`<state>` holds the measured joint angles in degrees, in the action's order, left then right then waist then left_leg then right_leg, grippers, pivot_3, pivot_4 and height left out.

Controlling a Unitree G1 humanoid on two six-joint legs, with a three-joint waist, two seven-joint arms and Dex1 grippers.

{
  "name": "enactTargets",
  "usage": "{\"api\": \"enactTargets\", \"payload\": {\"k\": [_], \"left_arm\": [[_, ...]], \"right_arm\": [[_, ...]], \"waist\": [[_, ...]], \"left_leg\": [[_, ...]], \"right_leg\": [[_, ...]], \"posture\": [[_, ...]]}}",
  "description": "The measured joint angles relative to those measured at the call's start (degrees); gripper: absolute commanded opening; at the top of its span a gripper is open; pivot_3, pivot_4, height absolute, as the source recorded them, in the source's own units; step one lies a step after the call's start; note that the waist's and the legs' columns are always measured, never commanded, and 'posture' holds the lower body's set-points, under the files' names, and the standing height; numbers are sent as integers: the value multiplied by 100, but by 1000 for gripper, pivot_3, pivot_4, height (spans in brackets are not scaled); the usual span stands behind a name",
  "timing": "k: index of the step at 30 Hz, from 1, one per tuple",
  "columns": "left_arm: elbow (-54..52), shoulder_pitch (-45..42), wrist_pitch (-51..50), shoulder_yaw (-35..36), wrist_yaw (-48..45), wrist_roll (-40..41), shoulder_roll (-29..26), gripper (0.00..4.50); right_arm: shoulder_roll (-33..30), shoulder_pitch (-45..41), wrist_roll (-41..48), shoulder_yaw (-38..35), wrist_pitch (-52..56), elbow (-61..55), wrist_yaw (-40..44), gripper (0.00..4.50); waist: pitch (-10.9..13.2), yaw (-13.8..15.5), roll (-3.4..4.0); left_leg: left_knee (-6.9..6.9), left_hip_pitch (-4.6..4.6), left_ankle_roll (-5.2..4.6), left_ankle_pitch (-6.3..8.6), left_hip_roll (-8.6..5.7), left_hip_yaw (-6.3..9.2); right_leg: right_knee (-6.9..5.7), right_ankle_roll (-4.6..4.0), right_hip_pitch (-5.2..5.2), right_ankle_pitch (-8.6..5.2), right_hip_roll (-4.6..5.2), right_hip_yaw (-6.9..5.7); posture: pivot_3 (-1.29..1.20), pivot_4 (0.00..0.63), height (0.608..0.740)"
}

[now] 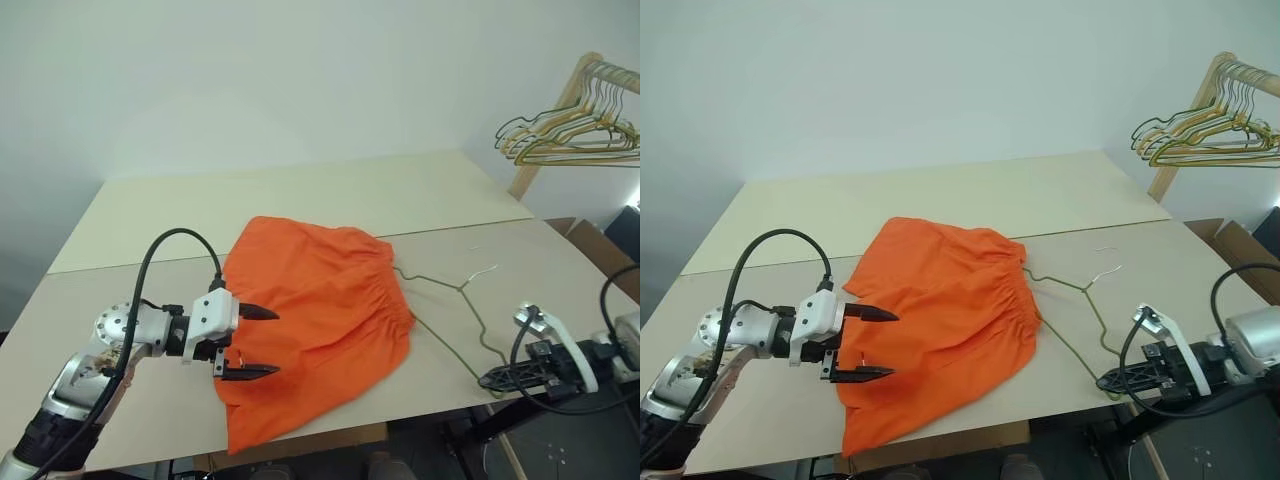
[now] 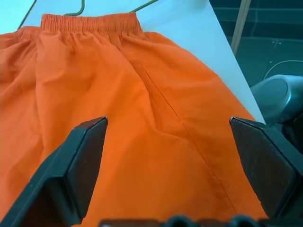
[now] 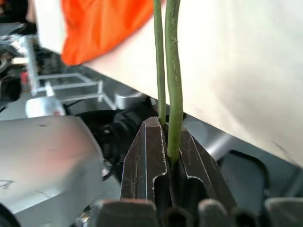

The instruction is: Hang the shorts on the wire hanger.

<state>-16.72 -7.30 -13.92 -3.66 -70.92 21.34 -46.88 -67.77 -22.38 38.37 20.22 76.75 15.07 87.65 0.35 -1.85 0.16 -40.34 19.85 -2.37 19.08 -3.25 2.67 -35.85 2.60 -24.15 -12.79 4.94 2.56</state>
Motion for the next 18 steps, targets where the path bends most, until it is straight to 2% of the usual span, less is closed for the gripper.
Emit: {"api": "enactTargets", "payload": {"k": [2, 5, 7, 9, 12, 18], "left_arm": [[0, -8, 9, -2, 26, -47, 4, 4475], [-7, -13, 8, 0, 65, -89, 5, 4475], [-9, 1, 8, 0, 73, -95, 4, 4475], [-15, 34, 9, 4, 76, -97, 2, 4475], [-35, 28, 8, -19, 99, -104, 8, 4475], [-36, 9, 9, -33, 135, -150, 8, 4475]], "right_arm": [[-64, -39, 78, 211, -71, -69, 109, 0], [-811, 165, 575, 467, -778, -767, 126, 0], [-1081, 173, 644, 696, -1249, -1062, 137, 0], [-1025, 85, 580, 970, -1362, -1004, 152, 0], [-549, -438, 259, 1432, -1006, -309, 169, 0], [-621, -758, 299, 1769, -873, -53, 171, 0]], "waist": [[0, 38, 2], [1, 119, 14], [0, 119, 9], [1, 111, 0], [-1, 71, -4], [-1, 155, 8]], "left_leg": [[0, 3, 0, 0, -2, -1], [0, 9, 1, 0, -1, 6], [0, 3, 2, -1, 2, 7], [-1, -3, 1, 0, 2, 3], [-3, -8, 0, 0, -1, -11], [-1, 14, 2, -1, -1, 8]], "right_leg": [[-2, 0, -7, 0, 1, 0], [-1, 0, -11, 0, 5, -10], [1, 0, -2, 0, 1, -13], [0, 0, 3, 0, 0, -11], [-1, 2, 3, 1, 0, 4], [2, 0, -14, 0, 6, -13]], "posture": [[-53, 0, 740], [-50, 0, 740], [-49, 0, 740], [-49, 0, 740], [-48, 0, 740], [-52, 0, 740]]}}
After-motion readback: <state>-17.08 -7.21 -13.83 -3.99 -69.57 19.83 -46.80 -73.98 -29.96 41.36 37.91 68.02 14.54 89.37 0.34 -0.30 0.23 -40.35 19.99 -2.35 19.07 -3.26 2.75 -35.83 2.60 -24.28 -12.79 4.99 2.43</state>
